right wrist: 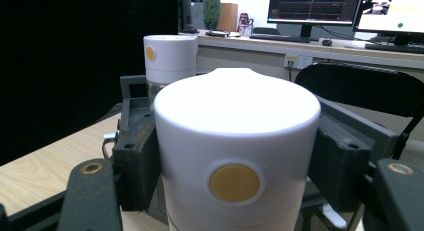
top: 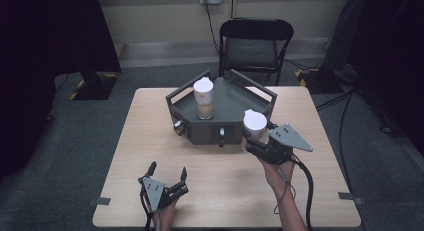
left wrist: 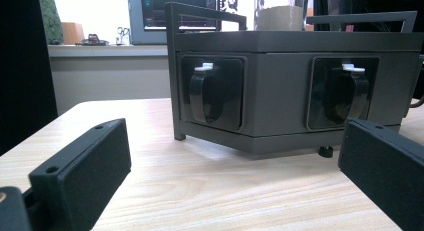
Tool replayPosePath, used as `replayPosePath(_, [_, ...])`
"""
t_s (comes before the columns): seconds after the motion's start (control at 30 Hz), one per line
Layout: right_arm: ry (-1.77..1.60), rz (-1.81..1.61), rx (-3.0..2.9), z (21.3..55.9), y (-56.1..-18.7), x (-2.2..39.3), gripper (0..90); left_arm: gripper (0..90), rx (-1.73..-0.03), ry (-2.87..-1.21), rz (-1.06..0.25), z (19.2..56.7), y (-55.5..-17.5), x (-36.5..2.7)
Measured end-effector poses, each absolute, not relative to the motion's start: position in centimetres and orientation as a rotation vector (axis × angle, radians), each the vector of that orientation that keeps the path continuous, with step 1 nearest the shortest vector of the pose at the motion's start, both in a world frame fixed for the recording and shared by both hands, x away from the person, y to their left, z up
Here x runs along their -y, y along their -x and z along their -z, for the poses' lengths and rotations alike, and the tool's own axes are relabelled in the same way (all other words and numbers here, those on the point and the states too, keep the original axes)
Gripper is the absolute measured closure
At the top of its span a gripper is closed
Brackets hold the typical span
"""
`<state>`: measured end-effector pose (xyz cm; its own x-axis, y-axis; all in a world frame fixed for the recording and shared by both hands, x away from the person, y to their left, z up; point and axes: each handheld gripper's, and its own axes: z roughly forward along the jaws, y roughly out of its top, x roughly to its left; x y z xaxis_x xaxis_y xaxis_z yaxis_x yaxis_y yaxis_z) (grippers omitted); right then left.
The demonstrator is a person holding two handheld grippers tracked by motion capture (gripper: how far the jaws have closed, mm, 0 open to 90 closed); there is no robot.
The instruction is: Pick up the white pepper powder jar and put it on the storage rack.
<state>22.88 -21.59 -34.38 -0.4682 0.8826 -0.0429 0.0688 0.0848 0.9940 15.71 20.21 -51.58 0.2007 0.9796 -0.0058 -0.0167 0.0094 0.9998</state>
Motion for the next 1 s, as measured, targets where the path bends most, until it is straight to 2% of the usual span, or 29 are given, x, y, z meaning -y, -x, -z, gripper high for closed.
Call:
replayPosePath(0.6, [-0.976, -1.432, -1.649, 30.9, -27.3, 19.3, 30.5, 0.0, -1.050, -1.280, -1.062, 51.6, -15.7, -20.2])
replayPosePath(1.0, [-0.995, -1.392, -1.637, 30.0, -30.2, 17.2, 30.5, 0.0, -1.050, -1.280, -1.062, 51.6, -15.7, -20.2])
